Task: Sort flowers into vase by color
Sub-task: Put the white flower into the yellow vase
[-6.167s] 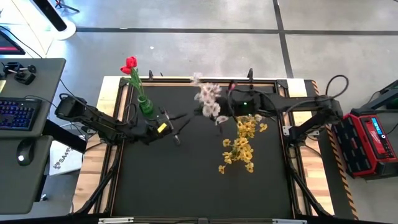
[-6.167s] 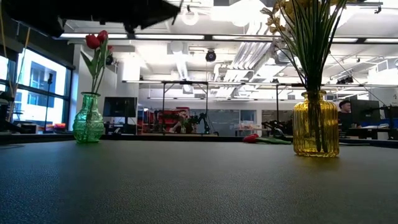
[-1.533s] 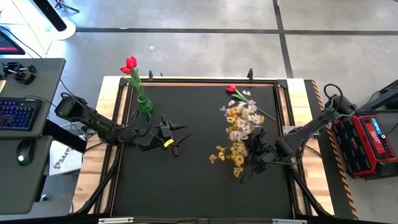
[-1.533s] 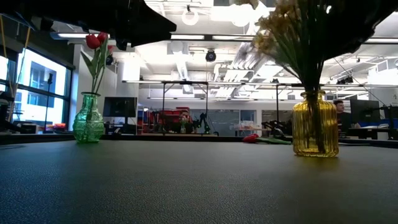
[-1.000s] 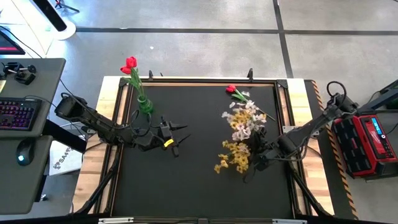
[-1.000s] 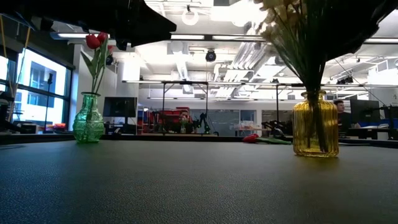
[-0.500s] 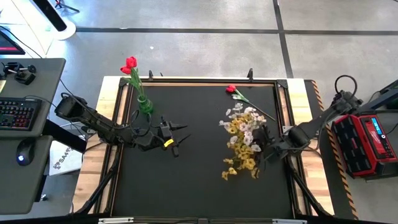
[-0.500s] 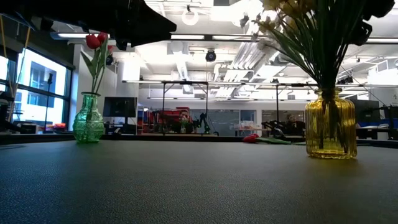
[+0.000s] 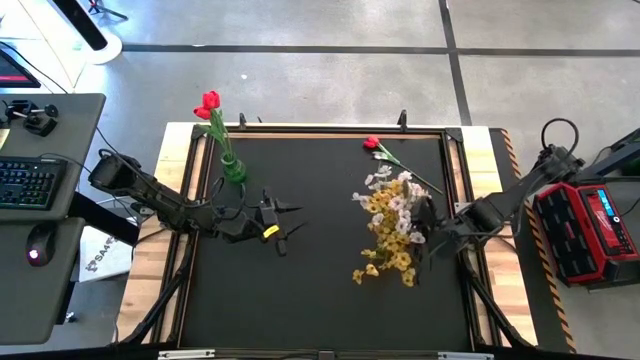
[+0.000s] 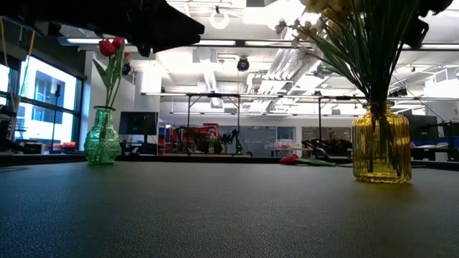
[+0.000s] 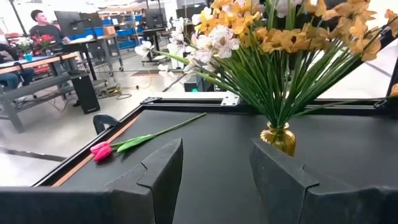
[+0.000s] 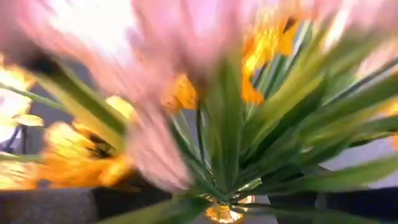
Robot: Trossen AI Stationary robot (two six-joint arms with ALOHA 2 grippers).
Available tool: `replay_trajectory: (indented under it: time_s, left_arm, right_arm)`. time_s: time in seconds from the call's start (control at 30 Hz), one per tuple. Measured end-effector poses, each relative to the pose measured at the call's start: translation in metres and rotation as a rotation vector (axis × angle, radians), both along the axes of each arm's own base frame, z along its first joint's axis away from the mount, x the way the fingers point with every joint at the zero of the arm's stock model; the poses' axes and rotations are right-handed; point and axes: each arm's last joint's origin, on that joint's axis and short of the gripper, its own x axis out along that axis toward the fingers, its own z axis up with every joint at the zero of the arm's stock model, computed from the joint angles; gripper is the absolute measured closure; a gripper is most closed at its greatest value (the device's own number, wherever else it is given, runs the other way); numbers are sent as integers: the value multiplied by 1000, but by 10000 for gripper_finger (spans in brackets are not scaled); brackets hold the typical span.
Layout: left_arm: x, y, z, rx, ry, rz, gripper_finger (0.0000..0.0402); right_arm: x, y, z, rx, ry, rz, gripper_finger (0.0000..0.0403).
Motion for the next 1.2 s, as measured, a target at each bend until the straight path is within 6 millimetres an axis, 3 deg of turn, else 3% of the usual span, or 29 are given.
replay_trajectory:
  time_s: [0.33,0.7,0.83,1.03,1.2]
  left_arm:
    - [0,0,0,0,1,1,227]
    - [0,0,-1,4,14,1,227]
    - [0,0,-2,2,24,0,227]
    - [0,0,-3,3,28,1,227]
    - [0,0,-4,7,39,1,227]
  right_arm:
    - [-1,-2,39,-56,-89,30,199]
    - [-2,-3,42,-103,-87,22,205]
    - [-2,-2,31,-147,-48,-30,254]
    - [2,11,15,-180,-19,-27,385]
    - [10,25,-4,-174,-9,-47,387]
